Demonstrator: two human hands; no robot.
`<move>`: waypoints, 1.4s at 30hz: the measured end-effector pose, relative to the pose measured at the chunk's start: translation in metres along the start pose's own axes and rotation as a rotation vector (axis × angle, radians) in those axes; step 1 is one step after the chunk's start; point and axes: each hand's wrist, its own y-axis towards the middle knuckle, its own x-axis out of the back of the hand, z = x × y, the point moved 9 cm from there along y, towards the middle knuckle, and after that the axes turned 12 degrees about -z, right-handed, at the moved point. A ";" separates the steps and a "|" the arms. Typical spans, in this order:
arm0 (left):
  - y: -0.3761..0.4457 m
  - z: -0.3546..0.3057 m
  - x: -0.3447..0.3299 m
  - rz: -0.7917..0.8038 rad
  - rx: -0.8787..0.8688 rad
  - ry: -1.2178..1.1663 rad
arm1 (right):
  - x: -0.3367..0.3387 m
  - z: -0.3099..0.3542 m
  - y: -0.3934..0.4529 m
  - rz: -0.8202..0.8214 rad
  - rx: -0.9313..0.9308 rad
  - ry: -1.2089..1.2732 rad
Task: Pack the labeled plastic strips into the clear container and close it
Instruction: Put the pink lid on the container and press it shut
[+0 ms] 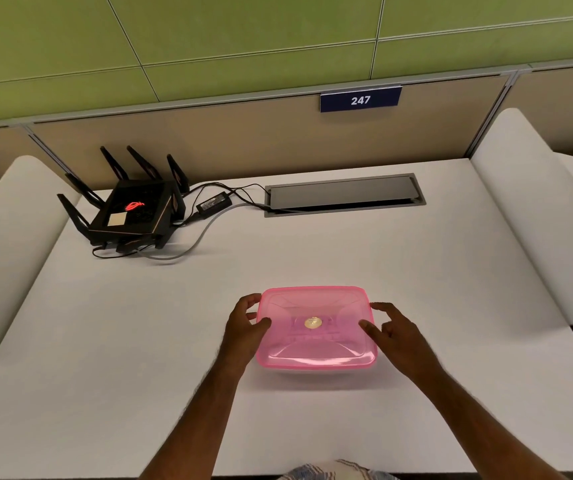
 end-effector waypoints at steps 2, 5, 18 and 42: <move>0.000 0.000 0.001 0.004 -0.001 0.001 | 0.004 0.003 0.003 -0.061 0.009 -0.035; 0.000 -0.001 0.000 0.005 -0.010 0.006 | 0.007 0.014 0.009 -0.129 0.030 0.004; -0.002 0.001 -0.002 0.022 -0.020 0.038 | -0.035 0.040 -0.004 -0.042 0.037 0.049; 0.001 0.005 -0.002 0.032 0.006 0.069 | -0.037 0.006 -0.017 -0.061 -0.251 0.400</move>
